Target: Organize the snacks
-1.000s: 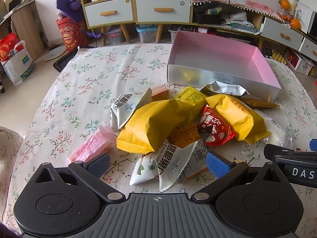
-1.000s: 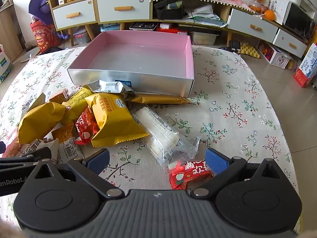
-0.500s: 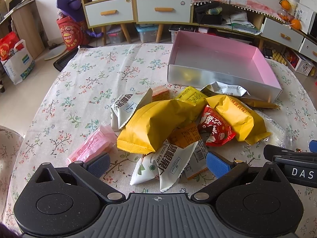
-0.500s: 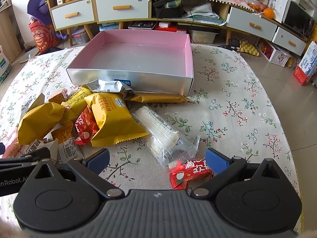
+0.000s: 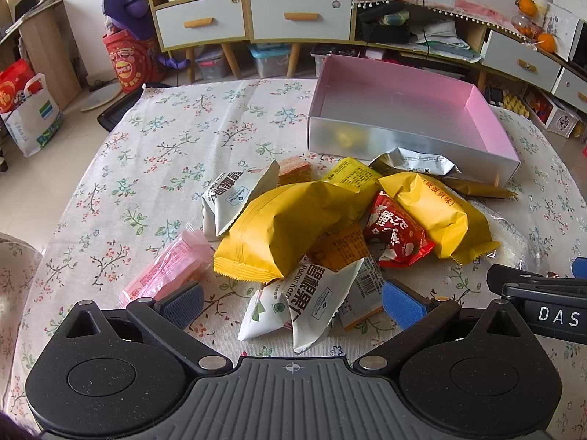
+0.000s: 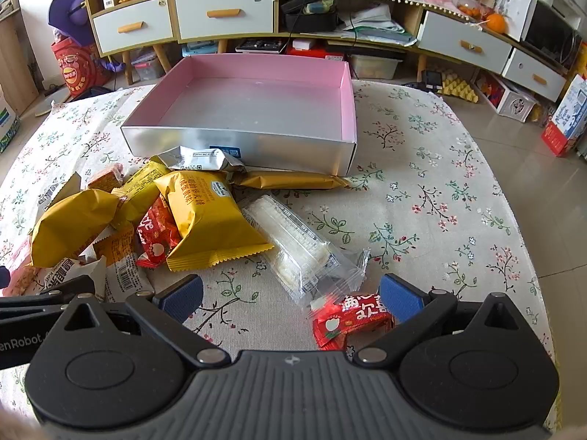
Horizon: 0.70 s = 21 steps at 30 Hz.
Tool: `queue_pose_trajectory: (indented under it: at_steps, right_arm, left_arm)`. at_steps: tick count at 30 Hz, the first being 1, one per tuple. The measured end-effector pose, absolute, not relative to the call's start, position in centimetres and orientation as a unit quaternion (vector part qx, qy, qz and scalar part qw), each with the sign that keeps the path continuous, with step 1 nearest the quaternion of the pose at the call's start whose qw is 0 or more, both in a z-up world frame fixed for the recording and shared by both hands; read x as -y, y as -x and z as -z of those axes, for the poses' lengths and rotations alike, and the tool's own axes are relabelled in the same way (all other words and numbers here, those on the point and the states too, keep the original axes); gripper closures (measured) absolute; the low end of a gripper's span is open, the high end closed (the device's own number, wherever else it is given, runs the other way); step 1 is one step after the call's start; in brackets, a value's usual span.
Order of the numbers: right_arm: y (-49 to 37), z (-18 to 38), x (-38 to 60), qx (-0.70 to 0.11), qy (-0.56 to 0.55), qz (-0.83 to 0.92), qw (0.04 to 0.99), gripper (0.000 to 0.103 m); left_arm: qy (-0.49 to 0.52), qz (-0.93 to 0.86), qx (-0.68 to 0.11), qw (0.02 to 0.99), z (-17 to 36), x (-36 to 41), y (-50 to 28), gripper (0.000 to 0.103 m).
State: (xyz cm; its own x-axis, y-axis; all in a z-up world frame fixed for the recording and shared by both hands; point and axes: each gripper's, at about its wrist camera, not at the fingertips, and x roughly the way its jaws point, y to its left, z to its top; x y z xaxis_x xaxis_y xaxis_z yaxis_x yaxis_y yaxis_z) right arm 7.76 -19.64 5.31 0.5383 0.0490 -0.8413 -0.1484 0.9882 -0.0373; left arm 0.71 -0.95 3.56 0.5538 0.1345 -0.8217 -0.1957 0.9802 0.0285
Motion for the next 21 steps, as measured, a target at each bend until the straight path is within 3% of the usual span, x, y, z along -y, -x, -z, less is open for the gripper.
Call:
queue_pose_trajectory:
  at_steps: [21]
  right_arm:
    - [-7.71,-5.07,19.65,-0.481,0.049,-0.052,0.874,0.0]
  left_arm:
    - [0.033,-0.094,-0.464,0.88,-3.55,1.02,-0.75,0.0]
